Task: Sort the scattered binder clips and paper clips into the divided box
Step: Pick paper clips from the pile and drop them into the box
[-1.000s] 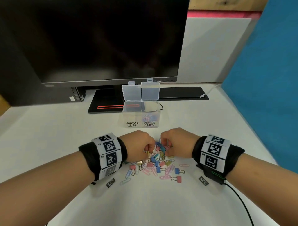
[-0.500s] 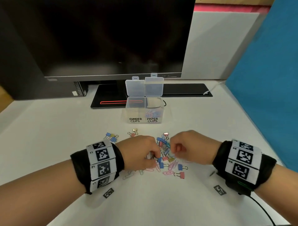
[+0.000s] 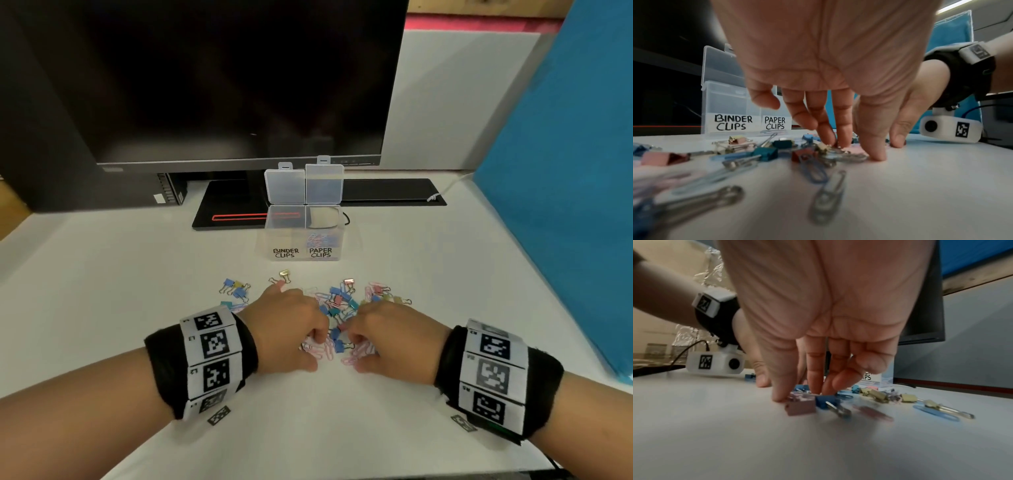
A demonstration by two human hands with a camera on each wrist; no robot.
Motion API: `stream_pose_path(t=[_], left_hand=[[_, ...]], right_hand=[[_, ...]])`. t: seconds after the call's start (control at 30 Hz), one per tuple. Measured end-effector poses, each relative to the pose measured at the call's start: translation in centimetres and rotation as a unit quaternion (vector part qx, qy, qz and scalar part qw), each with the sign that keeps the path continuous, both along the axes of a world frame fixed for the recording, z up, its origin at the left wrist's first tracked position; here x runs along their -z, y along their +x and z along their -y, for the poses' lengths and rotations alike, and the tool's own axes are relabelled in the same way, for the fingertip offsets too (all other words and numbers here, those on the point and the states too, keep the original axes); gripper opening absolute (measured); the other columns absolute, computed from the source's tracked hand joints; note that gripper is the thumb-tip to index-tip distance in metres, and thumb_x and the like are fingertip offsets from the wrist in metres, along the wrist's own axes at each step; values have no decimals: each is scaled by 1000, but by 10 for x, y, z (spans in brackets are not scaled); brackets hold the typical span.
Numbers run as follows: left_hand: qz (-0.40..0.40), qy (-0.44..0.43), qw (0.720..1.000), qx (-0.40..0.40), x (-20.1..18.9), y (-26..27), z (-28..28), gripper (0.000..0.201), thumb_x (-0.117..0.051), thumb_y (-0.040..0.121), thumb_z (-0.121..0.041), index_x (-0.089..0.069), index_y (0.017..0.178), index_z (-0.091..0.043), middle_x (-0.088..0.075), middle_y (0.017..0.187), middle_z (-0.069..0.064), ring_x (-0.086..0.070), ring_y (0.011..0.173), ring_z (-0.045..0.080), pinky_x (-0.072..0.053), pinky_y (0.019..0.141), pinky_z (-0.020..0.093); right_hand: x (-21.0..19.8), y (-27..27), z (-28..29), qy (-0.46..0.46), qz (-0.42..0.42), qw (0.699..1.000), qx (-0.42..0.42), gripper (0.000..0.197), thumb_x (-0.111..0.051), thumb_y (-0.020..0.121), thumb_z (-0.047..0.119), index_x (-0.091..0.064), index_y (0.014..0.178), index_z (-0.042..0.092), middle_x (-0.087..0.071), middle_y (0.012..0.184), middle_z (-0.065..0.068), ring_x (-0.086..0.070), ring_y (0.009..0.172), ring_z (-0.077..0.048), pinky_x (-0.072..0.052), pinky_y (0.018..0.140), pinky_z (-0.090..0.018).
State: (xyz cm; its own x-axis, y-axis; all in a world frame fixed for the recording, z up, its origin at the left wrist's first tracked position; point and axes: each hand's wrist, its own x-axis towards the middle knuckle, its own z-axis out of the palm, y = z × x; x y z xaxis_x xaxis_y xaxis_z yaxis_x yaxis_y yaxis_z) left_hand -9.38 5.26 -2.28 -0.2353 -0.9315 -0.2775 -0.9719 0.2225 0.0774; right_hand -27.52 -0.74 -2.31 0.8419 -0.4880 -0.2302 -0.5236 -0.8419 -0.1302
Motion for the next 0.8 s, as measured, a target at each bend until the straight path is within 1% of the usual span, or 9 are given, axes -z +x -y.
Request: stream_pose_path(t=[0.13,0.23,0.37,0.47,0.53,0.6,0.7,0.77,0.8], left_hand=[[6,-21,1000,9,-1,-4,4,35,-64,82,-45,-61,114,-31,-52,113,-8,-45,112,15,-29,104,39],[-10,-20,1000,19,-2,-5,9,37,-67,80,-43,-60,115,-32,-53,113,-8,-46,110,14,-31,101,39],[-33,-9,999,34,-1,-4,14,29,-67,80,-45,-66,105,-31,-59,105,-10,-47,106,12,-30,99,39],[-27,-15,998,49,1,-3,17,24,-65,81,-46,-66,96,-27,-61,101,-8,-48,104,13,-30,98,38],[-10,-11,999,50,3,-3,18,24,-61,85,-45,-65,94,-23,-59,101,-6,-48,105,15,-30,99,40],[28,-16,998,58,7,-5,18,26,-53,89,-44,-62,97,-21,-57,105,-4,-47,107,17,-30,100,42],[82,-47,992,78,14,-7,19,33,-42,96,-45,-57,110,-20,-55,111,-1,-46,109,20,-30,97,39],[94,-62,990,81,18,-7,20,33,-38,99,-42,-57,112,-18,-55,110,0,-48,108,21,-29,95,38],[98,-66,990,79,18,-6,21,32,-37,99,-41,-56,111,-18,-56,108,0,-49,107,21,-30,95,38]], right_hand=[[2,9,-2,-13,-19,1000,-14,19,-56,91,26,-60,104,13,-62,104,-7,-58,97,-25,-45,76,-32],[2,12,-3,-34,-29,999,-25,17,-51,94,21,-59,104,11,-62,105,-9,-58,97,-26,-37,70,-29],[2,13,-5,-57,-39,997,-27,23,-43,96,17,-58,111,9,-62,109,-11,-59,99,-28,-35,69,-29],[4,15,-8,-82,-69,994,-30,27,-40,95,11,-56,116,7,-62,112,-12,-60,100,-30,-37,69,-30],[4,17,-9,-88,-94,991,-27,30,-38,95,9,-54,120,6,-60,116,-12,-59,103,-31,-36,70,-31],[3,19,-11,-95,-107,989,-25,30,-36,94,6,-53,119,5,-60,116,-14,-58,103,-32,-35,70,-32],[2,23,-14,-100,-107,989,-11,30,-33,94,5,-54,116,4,-61,114,-16,-57,98,-30,-33,68,-32],[3,25,-14,-105,-108,989,-4,31,-30,95,4,-53,117,3,-60,114,-17,-55,94,-28,-31,68,-33],[3,26,-14,-107,-110,988,-4,31,-30,96,4,-52,117,3,-60,114,-17,-55,94,-29,-30,68,-32]])
